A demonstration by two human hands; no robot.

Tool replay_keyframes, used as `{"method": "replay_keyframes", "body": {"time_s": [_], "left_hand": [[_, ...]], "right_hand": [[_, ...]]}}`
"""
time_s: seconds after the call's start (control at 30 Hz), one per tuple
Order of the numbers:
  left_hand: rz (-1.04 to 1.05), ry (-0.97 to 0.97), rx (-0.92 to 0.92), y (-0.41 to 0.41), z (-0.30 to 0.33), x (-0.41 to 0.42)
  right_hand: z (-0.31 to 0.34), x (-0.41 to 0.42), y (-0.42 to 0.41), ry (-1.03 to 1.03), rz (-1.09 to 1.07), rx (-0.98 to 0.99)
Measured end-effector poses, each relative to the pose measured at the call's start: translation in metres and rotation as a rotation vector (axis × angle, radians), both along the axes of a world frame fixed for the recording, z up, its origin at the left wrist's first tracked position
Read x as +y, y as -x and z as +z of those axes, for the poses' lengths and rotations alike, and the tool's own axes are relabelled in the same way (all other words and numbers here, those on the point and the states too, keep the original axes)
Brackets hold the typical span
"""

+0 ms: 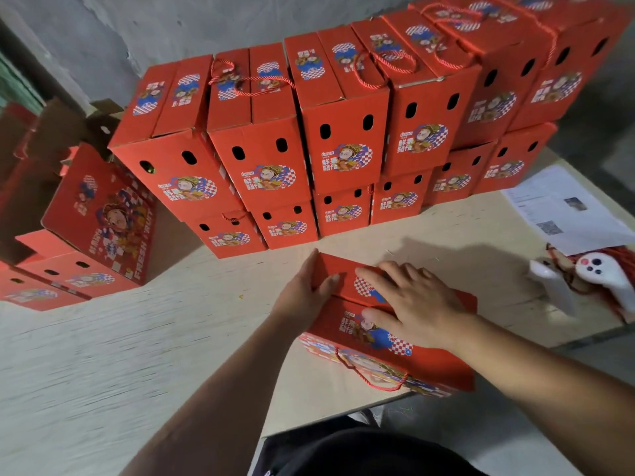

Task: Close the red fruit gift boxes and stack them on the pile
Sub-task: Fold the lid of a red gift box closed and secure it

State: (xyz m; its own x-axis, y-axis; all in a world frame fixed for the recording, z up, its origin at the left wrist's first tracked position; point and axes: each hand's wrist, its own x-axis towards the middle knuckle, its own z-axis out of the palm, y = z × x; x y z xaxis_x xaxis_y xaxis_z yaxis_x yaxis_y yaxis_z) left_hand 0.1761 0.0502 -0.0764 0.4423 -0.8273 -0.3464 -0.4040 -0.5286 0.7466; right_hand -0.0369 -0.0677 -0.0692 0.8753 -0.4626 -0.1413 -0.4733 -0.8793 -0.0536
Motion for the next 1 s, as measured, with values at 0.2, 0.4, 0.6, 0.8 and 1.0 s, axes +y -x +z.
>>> {"method": "replay_keyframes", "body": {"time_s": [0.2,0.4,0.6,0.8,1.0], "left_hand": [[0.104,-0.037,0.152,-0.006,0.002,0.007],[0.667,0.101,0.481,0.043,-0.001,0.052],[0.863,0.018,0.942,0.066,-0.006,0.028],[0.733,0.319,0.715,0.027,-0.004,-0.012],[0.565,-0.035,0.972,0.031,-0.036,0.058]], "right_hand": [[0.014,-0.018,0.004,-0.335,-0.077,-0.072],[0.015,-0.013,0.005,-0.331,-0.324,-0.044],[0.022,-0.013,-0.008,-0.373,-0.427,-0.010],[0.018,0.006,-0.030,-0.674,-0.647,-0.209],[0.001,0.028,-0.010,-1.441,-1.040,-0.676]]}}
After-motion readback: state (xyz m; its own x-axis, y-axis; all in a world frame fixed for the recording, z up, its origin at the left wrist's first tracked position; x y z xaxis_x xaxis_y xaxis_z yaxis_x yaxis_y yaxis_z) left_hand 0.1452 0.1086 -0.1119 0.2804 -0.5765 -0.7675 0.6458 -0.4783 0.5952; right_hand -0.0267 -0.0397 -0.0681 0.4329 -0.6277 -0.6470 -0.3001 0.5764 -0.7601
